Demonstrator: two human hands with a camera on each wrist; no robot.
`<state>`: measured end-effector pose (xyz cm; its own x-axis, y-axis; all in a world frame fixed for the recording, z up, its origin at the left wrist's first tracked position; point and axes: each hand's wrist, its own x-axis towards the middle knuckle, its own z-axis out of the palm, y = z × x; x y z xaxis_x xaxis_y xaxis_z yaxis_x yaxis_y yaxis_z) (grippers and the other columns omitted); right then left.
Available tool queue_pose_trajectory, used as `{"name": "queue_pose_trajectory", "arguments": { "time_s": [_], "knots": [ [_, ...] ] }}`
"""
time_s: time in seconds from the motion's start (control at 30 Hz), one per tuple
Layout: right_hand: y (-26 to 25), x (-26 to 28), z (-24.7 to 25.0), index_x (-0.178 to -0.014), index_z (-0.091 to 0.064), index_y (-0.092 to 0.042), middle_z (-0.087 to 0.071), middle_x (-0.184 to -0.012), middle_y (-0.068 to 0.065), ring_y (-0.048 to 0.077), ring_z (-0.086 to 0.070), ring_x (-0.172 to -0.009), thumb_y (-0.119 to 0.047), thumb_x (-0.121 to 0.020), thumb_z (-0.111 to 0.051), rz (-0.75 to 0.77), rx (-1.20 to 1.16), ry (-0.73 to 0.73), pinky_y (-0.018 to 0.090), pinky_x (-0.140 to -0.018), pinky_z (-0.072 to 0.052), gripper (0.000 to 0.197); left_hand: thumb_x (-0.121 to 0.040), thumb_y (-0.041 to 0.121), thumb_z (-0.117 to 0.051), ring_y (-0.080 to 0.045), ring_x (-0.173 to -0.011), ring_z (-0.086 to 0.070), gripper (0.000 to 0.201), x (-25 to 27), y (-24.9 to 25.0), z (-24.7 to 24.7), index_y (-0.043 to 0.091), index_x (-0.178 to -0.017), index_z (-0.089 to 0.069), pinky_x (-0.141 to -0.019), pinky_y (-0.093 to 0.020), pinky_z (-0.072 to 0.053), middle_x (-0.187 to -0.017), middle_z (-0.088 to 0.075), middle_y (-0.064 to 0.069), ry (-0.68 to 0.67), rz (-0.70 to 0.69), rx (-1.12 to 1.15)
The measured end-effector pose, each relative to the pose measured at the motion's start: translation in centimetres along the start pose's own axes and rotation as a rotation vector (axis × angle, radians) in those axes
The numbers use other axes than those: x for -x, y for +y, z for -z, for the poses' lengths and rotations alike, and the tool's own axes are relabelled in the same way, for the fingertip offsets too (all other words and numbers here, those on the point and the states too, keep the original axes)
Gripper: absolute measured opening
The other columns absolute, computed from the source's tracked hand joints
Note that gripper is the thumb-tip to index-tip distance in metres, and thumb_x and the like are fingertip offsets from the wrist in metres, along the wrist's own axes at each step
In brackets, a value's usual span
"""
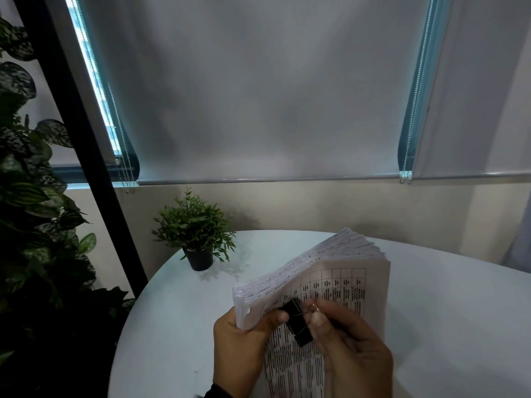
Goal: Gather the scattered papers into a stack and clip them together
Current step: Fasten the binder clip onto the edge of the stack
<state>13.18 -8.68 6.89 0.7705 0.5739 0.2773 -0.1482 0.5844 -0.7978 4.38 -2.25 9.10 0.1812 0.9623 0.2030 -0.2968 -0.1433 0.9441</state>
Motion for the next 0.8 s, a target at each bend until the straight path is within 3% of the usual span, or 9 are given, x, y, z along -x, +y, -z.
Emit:
{"name": "queue_pose_trajectory", "arguments": {
  "time_s": [0.1, 0.17, 0.23, 0.33, 0.4, 0.47, 0.53, 0.6, 0.8],
  "knots": [
    [0.1, -0.4, 0.3, -0.072, -0.078, -0.024, -0.074, -0.070, 0.006, 0.010, -0.070, -0.066, -0.053, -0.035, -0.089, 0.042, 0.038, 0.028, 0.013, -0.063, -0.054, 0.049, -0.047, 0.005, -0.089, -0.006, -0.064, -0.070, 0.032, 0.0, 0.0, -0.2, 0.031, -0.060, -0.077, -0.055, -0.013, -0.051, -0.071, -0.076, 0.003, 0.015, -0.002, 0.023],
    [0.4, -0.7, 0.9, -0.067, -0.077, -0.033, -0.072, -0.066, 0.002, 0.004, -0.067, -0.062, -0.014, -0.059, -0.086, 0.024, 0.093, 0.025, 0.008, -0.061, -0.051, 0.022, -0.054, -0.006, -0.083, -0.006, -0.063, -0.070, 0.037, -0.1, -0.1, -0.2, 0.030, -0.059, -0.077, -0.054, -0.012, -0.051, -0.071, -0.076, 0.003, 0.028, 0.003, 0.014],
    [0.8, -1.1, 1.6, -0.068, -0.076, -0.041, -0.074, -0.070, -0.001, 0.003, -0.067, -0.065, 0.010, -0.067, -0.074, 0.016, 0.224, -0.017, 0.006, -0.063, -0.050, 0.051, -0.058, -0.010, -0.079, -0.005, -0.064, -0.070, 0.043, -0.2, -0.1, -0.2, 0.032, -0.059, -0.077, -0.055, -0.012, -0.051, -0.070, -0.076, 0.004, 0.028, 0.006, -0.007],
    [1.2, -1.2, 1.8, -0.070, -0.073, -0.048, -0.073, -0.082, -0.013, 0.000, -0.066, -0.084, -0.003, -0.072, -0.076, 0.069, 0.350, -0.066, 0.002, -0.069, -0.047, 0.046, -0.059, -0.010, -0.081, -0.006, -0.064, -0.070, 0.043, -0.2, -0.2, -0.1, 0.033, -0.060, -0.077, -0.057, -0.014, -0.052, -0.071, -0.076, 0.003, 0.034, 0.001, -0.023],
    [1.0, -0.9, 1.6, -0.069, -0.072, -0.050, -0.071, -0.089, -0.020, -0.001, -0.063, -0.094, -0.045, -0.066, -0.078, 0.096, 0.428, -0.122, 0.003, -0.077, -0.045, 0.008, -0.057, -0.008, -0.084, -0.008, -0.063, -0.070, 0.039, -0.1, -0.1, -0.1, 0.031, -0.061, -0.077, -0.057, -0.014, -0.052, -0.071, -0.076, 0.001, 0.032, -0.003, -0.015],
    [1.2, -0.7, 2.1, -0.070, -0.073, -0.049, -0.068, -0.097, -0.022, -0.003, -0.062, -0.099, -0.069, -0.059, -0.070, 0.117, 0.495, -0.153, 0.002, -0.082, -0.043, 0.023, -0.060, -0.011, -0.080, -0.009, -0.063, -0.070, 0.039, -0.1, 0.0, -0.2, 0.028, -0.060, -0.078, -0.056, -0.014, -0.052, -0.070, -0.076, -0.001, 0.032, -0.004, -0.012],
    [0.8, -0.8, 2.0, -0.067, -0.074, -0.045, -0.066, -0.103, -0.025, -0.005, -0.063, -0.098, -0.034, -0.068, -0.081, 0.097, 0.468, -0.200, 0.000, -0.077, -0.044, 0.013, -0.064, -0.012, -0.076, -0.008, -0.063, -0.070, 0.042, -0.1, 0.1, -0.2, 0.029, -0.060, -0.078, -0.056, -0.014, -0.052, -0.069, -0.075, 0.002, 0.031, -0.004, -0.008],
    [0.6, -0.9, 2.5, -0.062, -0.076, -0.037, -0.066, -0.105, -0.025, -0.006, -0.064, -0.097, 0.003, -0.065, -0.081, 0.059, 0.489, -0.286, 0.001, -0.071, -0.047, 0.040, -0.066, -0.012, -0.075, -0.006, -0.063, -0.070, 0.044, 0.0, 0.1, -0.2, 0.031, -0.059, -0.077, -0.057, -0.013, -0.052, -0.069, -0.075, 0.005, 0.029, 0.000, -0.019],
    [-1.0, -1.6, 3.0, -0.058, -0.074, -0.031, -0.062, -0.109, -0.004, -0.010, -0.058, -0.090, -0.009, -0.048, -0.090, -0.043, 0.549, -0.459, 0.002, -0.060, -0.046, 0.029, -0.067, -0.012, -0.074, -0.005, -0.058, -0.069, 0.044, 0.3, 0.3, -0.2, 0.030, -0.056, -0.076, -0.053, -0.014, -0.051, -0.065, -0.074, 0.005, 0.020, 0.005, -0.016]
  ]
}}
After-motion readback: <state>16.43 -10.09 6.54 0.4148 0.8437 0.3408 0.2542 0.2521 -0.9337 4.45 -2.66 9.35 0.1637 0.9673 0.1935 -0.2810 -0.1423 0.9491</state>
